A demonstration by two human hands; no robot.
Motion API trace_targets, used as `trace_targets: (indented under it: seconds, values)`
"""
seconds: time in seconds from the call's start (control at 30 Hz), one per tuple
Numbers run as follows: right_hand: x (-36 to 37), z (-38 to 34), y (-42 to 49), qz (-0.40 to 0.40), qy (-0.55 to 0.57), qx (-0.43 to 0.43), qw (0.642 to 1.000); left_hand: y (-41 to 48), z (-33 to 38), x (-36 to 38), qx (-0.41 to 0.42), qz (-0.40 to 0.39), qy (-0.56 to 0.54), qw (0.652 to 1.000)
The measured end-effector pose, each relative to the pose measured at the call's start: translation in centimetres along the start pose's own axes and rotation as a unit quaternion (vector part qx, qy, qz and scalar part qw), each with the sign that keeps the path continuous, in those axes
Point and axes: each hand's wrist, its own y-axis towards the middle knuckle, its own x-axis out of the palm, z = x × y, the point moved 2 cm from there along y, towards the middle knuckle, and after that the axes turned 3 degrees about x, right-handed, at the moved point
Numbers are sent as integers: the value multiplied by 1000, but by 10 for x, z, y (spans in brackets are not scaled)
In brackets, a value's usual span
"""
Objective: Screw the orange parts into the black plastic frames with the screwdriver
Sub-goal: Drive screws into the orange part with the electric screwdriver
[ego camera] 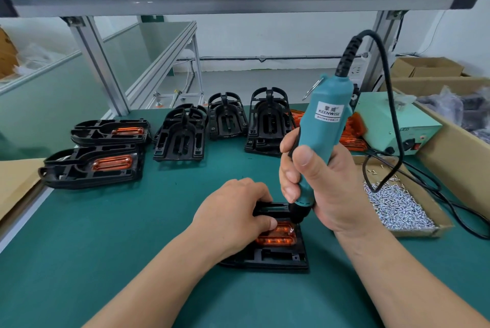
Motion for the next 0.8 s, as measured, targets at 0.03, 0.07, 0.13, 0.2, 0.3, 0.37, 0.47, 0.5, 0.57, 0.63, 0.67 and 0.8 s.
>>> trace_targets:
  seconds: [0.03, 0.07, 0.13, 0.2, 0.3, 0.37, 0.47, 0.5, 0.57, 0.63, 0.67, 0.8]
  values:
    - [1, 0, 0, -3, 2, -1, 1000, 0, 0, 0, -2, 0, 0, 1000]
    - [2, -1, 1, -5, 2, -2, 1000, 0, 0, -1, -3, 0, -1, 1000]
    - [3, -2, 1, -8, -3, -5, 1000, 0, 0, -1, -7, -2, -5, 1000]
    - [2, -2, 1, -9, -10, -4, 1000, 0, 1, -1, -15, -5, -14, 1000]
    - [3, 1, 0, -22, -22, 0, 1000, 1, 2, -1, -22, -19, -22, 999]
    - [5, 3, 1, -38, -25, 4, 999, 3, 3, -2, -24, -26, -29, 999]
    - [6, 5, 2, -50, -19, 19, 998, 3, 4, -2, -33, -29, -32, 999]
    - [5, 5, 2, -51, -16, 21, 998, 3, 5, -2, -34, -31, -32, 998]
    - [3, 6, 0, -55, -6, 20, 998, 2, 5, -2, -33, -32, -32, 998]
    - [1, 6, -2, -55, 1, 17, 998, 2, 5, -2, -31, -31, -30, 999]
    - [1, 6, -2, -55, 4, 16, 998, 2, 5, -2, -29, -29, -26, 999]
    - [-2, 4, -3, -28, -7, -12, 1000, 2, 4, -2, -19, -22, -18, 999]
